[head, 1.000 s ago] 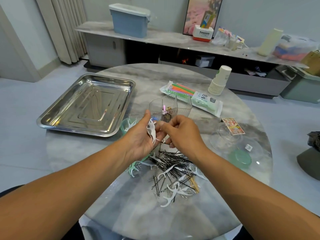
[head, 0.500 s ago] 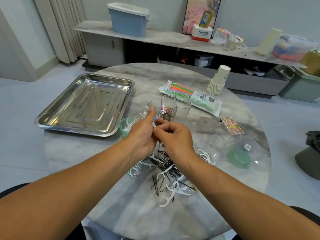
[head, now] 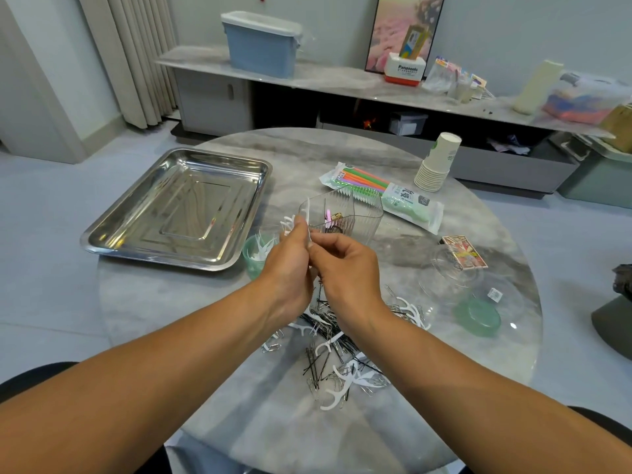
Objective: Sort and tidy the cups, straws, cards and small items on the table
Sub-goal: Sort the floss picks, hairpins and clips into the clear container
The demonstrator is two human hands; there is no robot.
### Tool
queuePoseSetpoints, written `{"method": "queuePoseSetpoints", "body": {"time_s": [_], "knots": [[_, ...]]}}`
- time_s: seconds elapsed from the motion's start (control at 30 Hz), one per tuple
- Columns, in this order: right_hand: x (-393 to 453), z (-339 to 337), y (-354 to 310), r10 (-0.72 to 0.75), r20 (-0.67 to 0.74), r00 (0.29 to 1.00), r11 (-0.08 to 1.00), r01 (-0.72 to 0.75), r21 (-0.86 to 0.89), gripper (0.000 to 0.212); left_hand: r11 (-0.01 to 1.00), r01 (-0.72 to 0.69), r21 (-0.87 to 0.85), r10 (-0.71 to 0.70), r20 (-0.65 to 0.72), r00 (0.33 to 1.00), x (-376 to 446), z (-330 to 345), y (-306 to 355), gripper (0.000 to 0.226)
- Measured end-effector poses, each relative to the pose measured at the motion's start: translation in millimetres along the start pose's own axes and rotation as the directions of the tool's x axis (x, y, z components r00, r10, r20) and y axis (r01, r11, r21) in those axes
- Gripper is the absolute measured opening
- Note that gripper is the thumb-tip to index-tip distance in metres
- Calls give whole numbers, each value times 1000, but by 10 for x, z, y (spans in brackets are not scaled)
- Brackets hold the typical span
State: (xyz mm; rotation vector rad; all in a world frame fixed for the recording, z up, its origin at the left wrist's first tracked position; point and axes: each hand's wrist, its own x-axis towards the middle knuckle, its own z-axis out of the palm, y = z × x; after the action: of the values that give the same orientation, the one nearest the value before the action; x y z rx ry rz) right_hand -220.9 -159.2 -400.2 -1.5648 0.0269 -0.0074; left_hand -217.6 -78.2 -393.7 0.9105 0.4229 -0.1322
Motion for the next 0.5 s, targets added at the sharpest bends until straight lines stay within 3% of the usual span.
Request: {"method": "queuePoseSetpoints", "body": {"time_s": [0.17, 0.33, 0.5], "knots": [[31, -57, -34, -124, 22, 992, 983, 126, -133, 9, 1000, 17, 13, -18, 67, 998, -78, 10, 31, 69], [13, -49, -18, -98, 75, 992, 994, 101, -41, 21, 999, 16, -28, -15, 36, 999, -84, 13, 27, 49], [11, -50, -7, -80, 40, 996, 995, 83, -55, 13, 998, 17, -54, -13, 75, 997, -102, -15, 2, 39]]}}
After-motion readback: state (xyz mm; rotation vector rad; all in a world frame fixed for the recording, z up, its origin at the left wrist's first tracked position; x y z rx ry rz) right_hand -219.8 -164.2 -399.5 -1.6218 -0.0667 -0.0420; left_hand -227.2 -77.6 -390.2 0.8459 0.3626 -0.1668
